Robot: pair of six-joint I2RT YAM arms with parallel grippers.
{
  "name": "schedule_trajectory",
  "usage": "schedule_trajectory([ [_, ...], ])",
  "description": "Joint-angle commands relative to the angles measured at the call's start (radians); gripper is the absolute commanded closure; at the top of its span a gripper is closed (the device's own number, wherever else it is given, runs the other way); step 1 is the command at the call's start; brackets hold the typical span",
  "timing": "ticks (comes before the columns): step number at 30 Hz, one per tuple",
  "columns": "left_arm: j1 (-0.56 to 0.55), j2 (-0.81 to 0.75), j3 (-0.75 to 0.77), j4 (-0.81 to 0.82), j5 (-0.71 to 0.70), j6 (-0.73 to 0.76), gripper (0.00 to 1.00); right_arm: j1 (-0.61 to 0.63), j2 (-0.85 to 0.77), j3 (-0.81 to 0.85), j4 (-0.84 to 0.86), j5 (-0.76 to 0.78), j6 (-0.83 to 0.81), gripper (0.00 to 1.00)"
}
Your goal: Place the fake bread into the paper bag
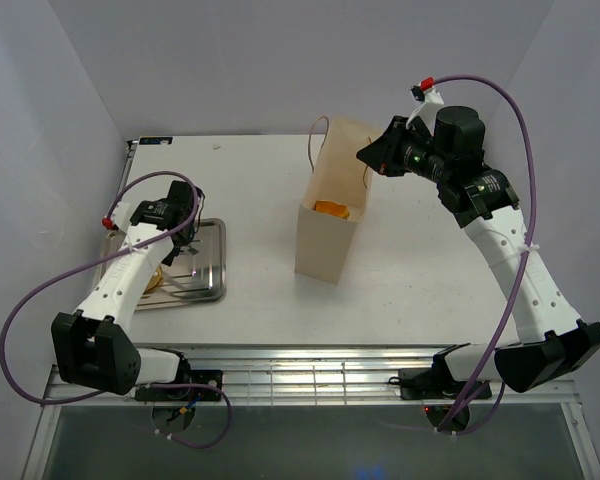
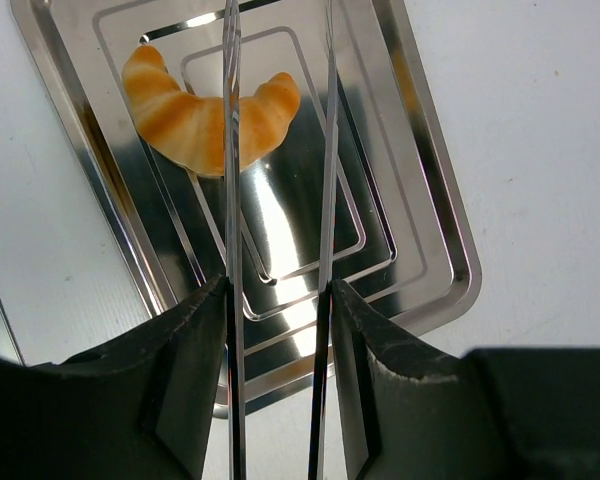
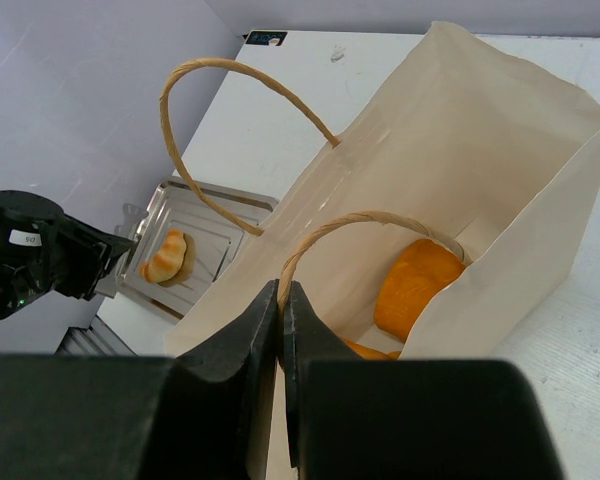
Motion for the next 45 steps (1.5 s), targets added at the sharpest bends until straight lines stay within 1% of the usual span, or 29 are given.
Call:
schedule_trajectory([
  [1,0.007,0.0,0.014,-0.011,-0.015,-0.03,0.46,0.005,0.003,0.042,0.01,-0.011,-0.006,0.91],
  [12,0.013,0.038,0.007,-0.008,-0.007,-0.015,0.46,0.005,0.012,0.039,0.024,-0.017,-0.005,0.91],
  [20,0.021,0.04,0.007,-0.013,0.039,-0.004,0.46,0.005,0.009,0.03,0.023,-0.01,-0.014,0.91],
  [28,0.036,0.022,0.026,-0.095,0.082,-0.016,0.49,0.005,-0.004,0.016,0.02,-0.007,-0.023,0.91],
  [32,0.044,0.003,0.023,-0.115,0.098,-0.027,0.48,0.005,-0.008,0.011,0.02,-0.008,-0.023,0.91],
  [39,0.056,-0.026,0.044,-0.151,0.085,-0.02,0.48,0.005,-0.02,0.007,0.017,-0.005,-0.028,0.91],
  [45,0.073,-0.043,0.046,-0.195,0.078,-0.033,0.45,0.007,-0.025,0.001,0.014,-0.004,-0.032,0.91],
])
